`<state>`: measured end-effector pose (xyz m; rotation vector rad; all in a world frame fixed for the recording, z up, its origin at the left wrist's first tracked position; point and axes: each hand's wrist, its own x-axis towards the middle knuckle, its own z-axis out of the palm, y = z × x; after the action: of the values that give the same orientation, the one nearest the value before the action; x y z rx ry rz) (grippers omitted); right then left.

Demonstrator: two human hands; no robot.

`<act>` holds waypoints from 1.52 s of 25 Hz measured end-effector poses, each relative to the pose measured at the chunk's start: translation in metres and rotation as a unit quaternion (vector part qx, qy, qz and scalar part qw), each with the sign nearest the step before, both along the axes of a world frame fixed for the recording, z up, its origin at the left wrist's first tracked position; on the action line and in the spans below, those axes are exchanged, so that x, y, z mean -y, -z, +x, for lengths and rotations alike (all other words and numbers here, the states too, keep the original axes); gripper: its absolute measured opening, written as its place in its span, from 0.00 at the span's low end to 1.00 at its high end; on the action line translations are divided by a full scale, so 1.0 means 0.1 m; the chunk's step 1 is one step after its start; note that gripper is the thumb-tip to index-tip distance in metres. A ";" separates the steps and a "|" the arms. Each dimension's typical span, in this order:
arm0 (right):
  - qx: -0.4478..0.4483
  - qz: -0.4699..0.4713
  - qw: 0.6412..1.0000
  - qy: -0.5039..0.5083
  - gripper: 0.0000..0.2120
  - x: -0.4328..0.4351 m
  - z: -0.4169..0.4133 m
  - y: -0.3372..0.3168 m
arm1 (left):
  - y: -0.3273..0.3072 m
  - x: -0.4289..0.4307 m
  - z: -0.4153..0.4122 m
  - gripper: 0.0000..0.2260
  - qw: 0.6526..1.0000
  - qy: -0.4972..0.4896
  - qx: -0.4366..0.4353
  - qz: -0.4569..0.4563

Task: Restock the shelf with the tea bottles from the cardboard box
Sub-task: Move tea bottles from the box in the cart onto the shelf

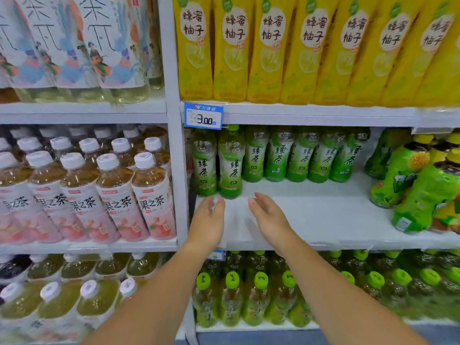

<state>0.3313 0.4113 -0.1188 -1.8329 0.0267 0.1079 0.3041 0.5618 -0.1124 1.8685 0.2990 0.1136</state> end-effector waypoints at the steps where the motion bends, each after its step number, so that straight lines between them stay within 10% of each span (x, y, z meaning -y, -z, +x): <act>1: -0.016 0.002 1.000 0.006 0.26 0.05 -0.09 -0.06 | -0.07 0.03 -0.06 0.24 1.000 0.005 -0.018 0.001; 15: -0.184 0.037 0.973 0.135 0.24 1.45 -2.25 -1.43 | -1.57 1.20 -1.71 0.20 0.967 0.188 -0.170 -0.002; 27: -0.246 0.030 0.880 0.406 0.23 3.51 -4.48 -1.55 | -1.64 3.67 -3.02 0.20 0.860 0.444 -0.252 -0.001; 38: -0.339 -0.086 0.892 0.285 0.27 5.86 -4.88 -0.85 | -0.77 5.75 -3.72 0.26 0.852 0.396 -0.342 0.033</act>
<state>-0.1566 -0.1745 -0.0342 -1.8040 1.0876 0.3322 -0.0676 -0.0129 -0.0349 1.9042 -0.0264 -1.1370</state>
